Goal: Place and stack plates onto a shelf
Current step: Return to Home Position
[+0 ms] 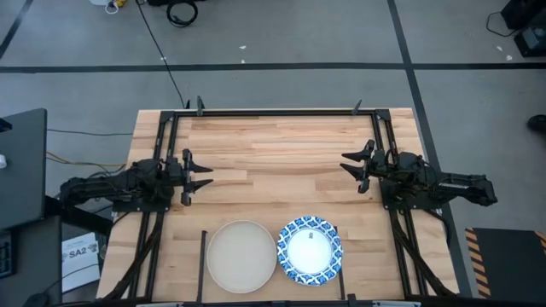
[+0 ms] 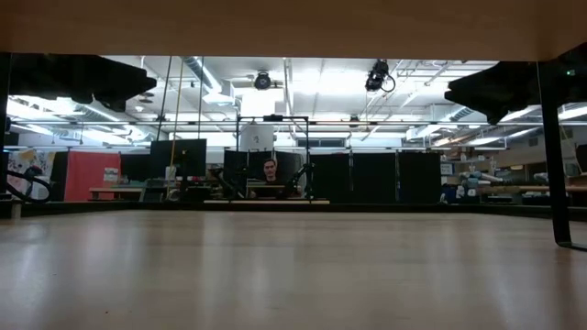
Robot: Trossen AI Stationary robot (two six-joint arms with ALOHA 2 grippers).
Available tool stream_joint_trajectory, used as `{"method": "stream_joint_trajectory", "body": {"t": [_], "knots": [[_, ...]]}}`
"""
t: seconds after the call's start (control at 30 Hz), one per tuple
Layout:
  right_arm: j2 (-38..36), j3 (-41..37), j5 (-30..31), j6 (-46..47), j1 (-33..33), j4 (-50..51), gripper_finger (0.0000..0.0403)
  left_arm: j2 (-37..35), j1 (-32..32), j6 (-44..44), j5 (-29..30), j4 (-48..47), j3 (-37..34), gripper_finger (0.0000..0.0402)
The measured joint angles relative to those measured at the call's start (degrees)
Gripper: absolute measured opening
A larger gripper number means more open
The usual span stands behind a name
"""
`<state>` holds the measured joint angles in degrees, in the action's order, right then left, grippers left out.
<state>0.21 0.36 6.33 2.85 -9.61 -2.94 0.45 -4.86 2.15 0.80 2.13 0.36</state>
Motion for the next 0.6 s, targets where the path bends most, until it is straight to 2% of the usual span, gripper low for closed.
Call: {"method": "stream_joint_trajectory", "body": {"t": [0.6], "knots": [[-0.01,0.00,0.00,0.00,0.00,0.02,0.0176,-0.40,0.02,-0.02,-0.05,3.72,-0.02,0.0162]]}}
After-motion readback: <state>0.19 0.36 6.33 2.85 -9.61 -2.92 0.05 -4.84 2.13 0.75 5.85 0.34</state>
